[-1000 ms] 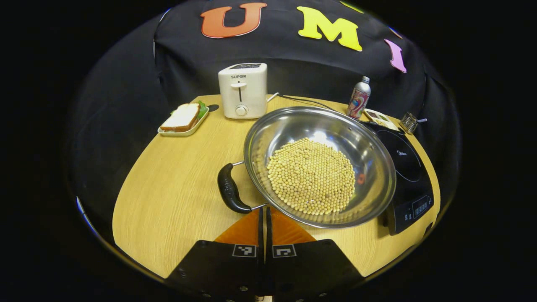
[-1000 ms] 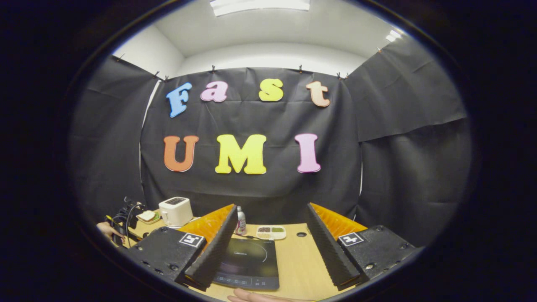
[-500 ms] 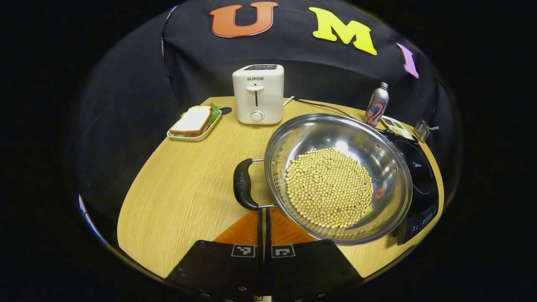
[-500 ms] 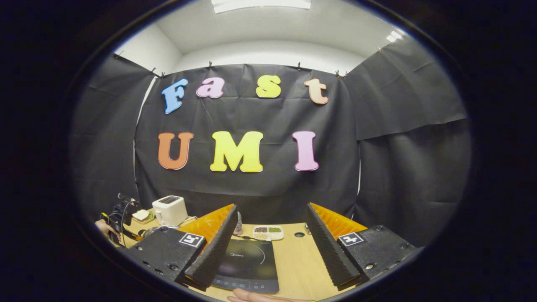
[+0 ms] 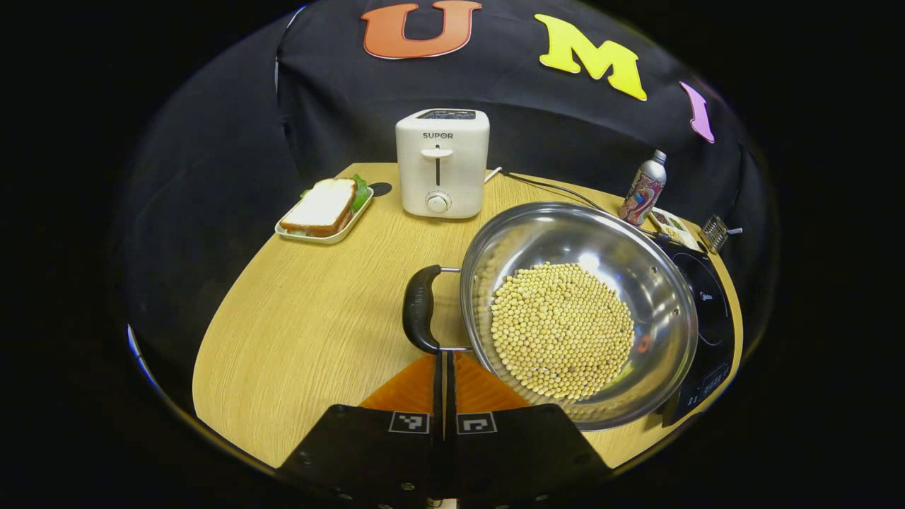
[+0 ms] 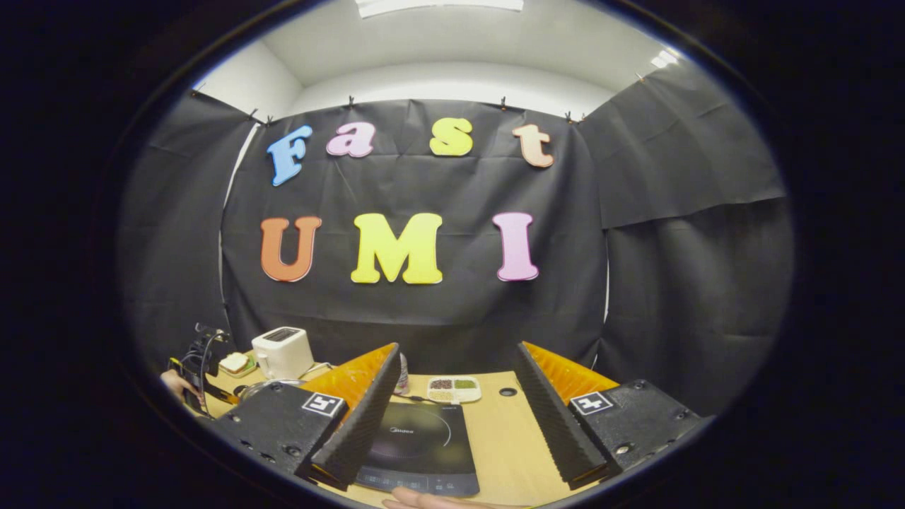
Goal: First push the handle of the pot to place it horizontally, then grasp the pot with both hands and set it on the induction cooktop.
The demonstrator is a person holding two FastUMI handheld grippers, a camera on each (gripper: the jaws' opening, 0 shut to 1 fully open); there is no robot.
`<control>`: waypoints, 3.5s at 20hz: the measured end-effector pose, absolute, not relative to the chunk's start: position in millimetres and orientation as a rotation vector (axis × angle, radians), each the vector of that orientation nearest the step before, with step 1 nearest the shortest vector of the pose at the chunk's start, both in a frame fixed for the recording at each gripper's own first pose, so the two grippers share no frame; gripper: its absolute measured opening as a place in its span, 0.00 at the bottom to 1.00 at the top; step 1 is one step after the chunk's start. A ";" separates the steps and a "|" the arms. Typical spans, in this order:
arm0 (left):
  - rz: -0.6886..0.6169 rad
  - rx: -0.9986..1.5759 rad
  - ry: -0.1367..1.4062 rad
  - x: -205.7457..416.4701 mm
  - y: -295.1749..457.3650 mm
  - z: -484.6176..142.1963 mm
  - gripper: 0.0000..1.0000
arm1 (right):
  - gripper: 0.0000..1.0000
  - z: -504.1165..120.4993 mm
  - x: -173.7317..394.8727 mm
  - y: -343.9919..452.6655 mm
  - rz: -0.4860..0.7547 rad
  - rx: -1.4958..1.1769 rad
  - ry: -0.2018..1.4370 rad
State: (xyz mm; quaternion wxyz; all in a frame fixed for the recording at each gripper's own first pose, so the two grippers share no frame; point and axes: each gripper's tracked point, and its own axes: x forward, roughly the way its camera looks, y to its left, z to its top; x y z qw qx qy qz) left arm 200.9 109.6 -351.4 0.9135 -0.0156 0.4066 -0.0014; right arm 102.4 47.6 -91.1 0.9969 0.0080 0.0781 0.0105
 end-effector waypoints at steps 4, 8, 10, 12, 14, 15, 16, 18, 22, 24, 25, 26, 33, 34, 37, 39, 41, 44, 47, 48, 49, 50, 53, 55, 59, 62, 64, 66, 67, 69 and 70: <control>-0.012 -0.034 0.843 212.9 111.1 -351.8 0.00 | 0.97 -101.2 112.8 62.0 0.028 0.001 0.181; -0.004 -0.006 0.846 216.8 119.0 -353.6 0.00 | 0.98 -112.1 125.5 82.0 0.046 -0.001 0.213; -0.003 -0.009 0.846 215.1 123.3 -350.8 0.00 | 0.97 -119.5 133.1 92.3 0.052 0.000 0.236; -0.001 -0.022 0.840 210.8 126.4 -345.1 0.02 | 0.97 -127.1 140.2 105.8 0.068 0.002 0.259; 0.041 -0.008 0.798 209.5 140.7 -332.7 0.17 | 0.98 -136.0 147.4 117.7 0.082 0.000 0.279; 0.055 -0.011 0.777 208.8 145.1 -326.1 0.19 | 1.00 -141.4 150.2 123.5 0.089 0.000 0.292; 0.051 -0.022 0.750 207.9 145.7 -316.5 0.17 | 0.97 -148.1 152.9 129.3 0.097 0.000 0.304; 0.048 -0.043 0.701 206.5 145.0 -302.2 0.58 | 1.00 -163.5 160.2 139.9 0.107 -0.006 0.335; 0.040 -0.008 0.651 197.9 143.2 -283.6 0.97 | 0.98 -193.1 171.9 158.0 0.126 0.011 0.404; 0.037 0.022 0.625 199.2 140.7 -275.1 0.96 | 0.98 -206.2 178.8 163.4 0.126 0.014 0.435; 0.031 0.032 0.604 199.9 137.4 -269.3 0.96 | 1.00 -212.0 182.2 166.0 0.125 0.013 0.449; 0.030 0.039 0.577 203.2 135.4 -262.7 0.97 | 0.98 -218.7 185.2 169.3 0.128 0.011 0.464; 0.008 0.041 0.468 224.7 117.9 -251.9 0.96 | 0.98 -276.6 206.5 193.0 0.145 0.008 0.595; 0.008 0.032 0.460 228.1 116.1 -253.0 0.96 | 1.00 -286.4 210.3 199.4 0.151 0.007 0.616; -0.002 0.008 0.457 241.2 114.3 -265.4 0.96 | 0.99 -315.2 219.5 219.4 0.178 0.035 0.675; -0.013 -0.003 0.484 246.9 112.5 -279.3 0.96 | 0.98 -338.9 222.8 233.4 0.199 0.048 0.725; -0.031 -0.011 0.517 252.3 108.2 -293.9 0.96 | 0.99 -360.6 222.7 243.6 0.207 0.073 0.762; -0.059 -0.035 0.530 260.0 98.4 -307.2 0.88 | 1.00 -386.4 222.3 254.9 0.212 0.084 0.808; -0.053 -0.012 0.549 266.2 101.3 -320.1 0.77 | 0.93 -397.8 225.0 268.4 0.224 0.105 0.833; -0.043 0.005 0.549 267.3 104.3 -320.8 0.73 | 0.92 -402.1 222.7 273.7 0.236 0.104 0.842; -0.041 0.017 0.559 268.3 107.6 -323.6 0.72 | 0.91 -407.0 221.9 276.5 0.240 0.096 0.853; -0.036 0.031 0.566 267.9 109.5 -325.0 0.72 | 0.90 -413.9 219.1 275.4 0.233 0.084 0.871; -0.037 0.048 0.615 265.5 113.5 -338.4 0.69 | 0.84 -420.8 217.0 272.8 0.210 0.037 0.871; -0.043 0.046 0.642 266.6 113.8 -348.3 0.69 | 0.82 -422.6 220.4 273.1 0.211 -0.017 0.854; -0.036 0.053 0.637 273.6 117.0 -347.9 0.63 | 0.78 -428.4 219.8 272.2 0.220 -0.098 0.833; -0.055 0.064 0.646 277.3 115.9 -348.8 0.64 | 0.80 -430.7 221.2 272.8 0.226 -0.097 0.839; -0.038 0.059 0.641 276.1 117.0 -345.3 0.61 | 0.80 -431.2 221.7 272.6 0.225 -0.123 0.850; -0.032 0.075 0.649 273.5 116.1 -346.5 0.71 | 0.75 -431.3 222.0 271.3 0.213 -0.121 0.858; -0.031 0.074 0.649 273.3 114.8 -344.1 0.61 | 0.69 -430.4 222.9 269.3 0.201 -0.117 0.865; -0.026 0.076 0.667 271.0 114.8 -345.8 0.59 | 0.66 -428.4 220.6 269.5 0.189 -0.099 0.883; -0.021 0.076 0.671 269.6 114.7 -345.3 0.59 | 0.64 -427.7 219.0 268.7 0.193 -0.098 0.889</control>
